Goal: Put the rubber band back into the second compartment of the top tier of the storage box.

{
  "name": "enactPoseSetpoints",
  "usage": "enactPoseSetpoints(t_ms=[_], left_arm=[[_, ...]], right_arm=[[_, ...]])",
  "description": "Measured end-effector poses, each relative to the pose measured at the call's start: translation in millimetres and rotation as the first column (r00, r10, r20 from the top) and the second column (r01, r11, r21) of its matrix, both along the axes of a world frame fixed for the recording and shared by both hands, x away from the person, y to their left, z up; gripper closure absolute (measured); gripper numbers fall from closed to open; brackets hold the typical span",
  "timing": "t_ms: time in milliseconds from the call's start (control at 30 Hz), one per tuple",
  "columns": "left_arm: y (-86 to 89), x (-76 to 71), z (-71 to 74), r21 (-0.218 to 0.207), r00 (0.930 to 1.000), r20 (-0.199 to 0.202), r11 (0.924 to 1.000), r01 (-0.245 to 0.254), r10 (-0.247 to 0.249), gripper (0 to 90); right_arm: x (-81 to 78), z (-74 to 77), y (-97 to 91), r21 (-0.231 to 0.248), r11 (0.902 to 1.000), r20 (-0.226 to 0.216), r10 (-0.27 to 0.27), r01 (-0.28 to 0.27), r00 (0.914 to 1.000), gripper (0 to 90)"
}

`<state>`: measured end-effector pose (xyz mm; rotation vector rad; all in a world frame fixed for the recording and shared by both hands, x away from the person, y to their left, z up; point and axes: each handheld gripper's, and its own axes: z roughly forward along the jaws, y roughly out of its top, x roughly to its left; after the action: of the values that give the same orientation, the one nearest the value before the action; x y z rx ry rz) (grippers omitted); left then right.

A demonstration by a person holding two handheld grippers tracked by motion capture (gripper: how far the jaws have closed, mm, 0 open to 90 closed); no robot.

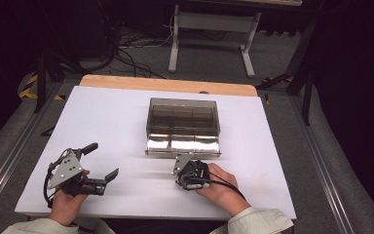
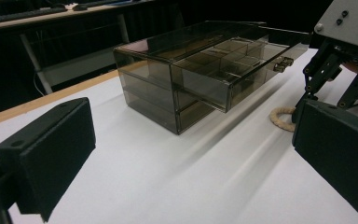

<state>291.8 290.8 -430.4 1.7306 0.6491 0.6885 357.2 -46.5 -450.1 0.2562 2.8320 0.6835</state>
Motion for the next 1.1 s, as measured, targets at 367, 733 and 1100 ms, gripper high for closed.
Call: enactPoseSetpoints(t_ms=[367, 733, 1100], left_arm=[[-0.1, -0.1, 0.2, 0.003, 1.0000, 0.004, 1.0000, -0.001, 0.001, 0.3], [-0.2, -0.1, 0.3, 0.002, 1.0000, 0.003, 1.0000, -0.001, 0.001, 0.3], [-0.1, -0.2, 0.3, -0.001, 1.0000, 0.001, 1.0000, -0.002, 0.002, 0.3]], right_arm=[[0.3, -1.4, 1.2, 0.001, 1.0000, -0.016, -0.009, 0.009, 0.9998, 81.8], [2.3, -0.9, 1.5, 0.001, 0.9997, -0.038, -0.025, 0.025, 0.9990, 83.8], [1.1, 7.5, -1.8, 0.021, 0.9996, -0.027, -0.018, 0.018, 0.9995, 83.9]])
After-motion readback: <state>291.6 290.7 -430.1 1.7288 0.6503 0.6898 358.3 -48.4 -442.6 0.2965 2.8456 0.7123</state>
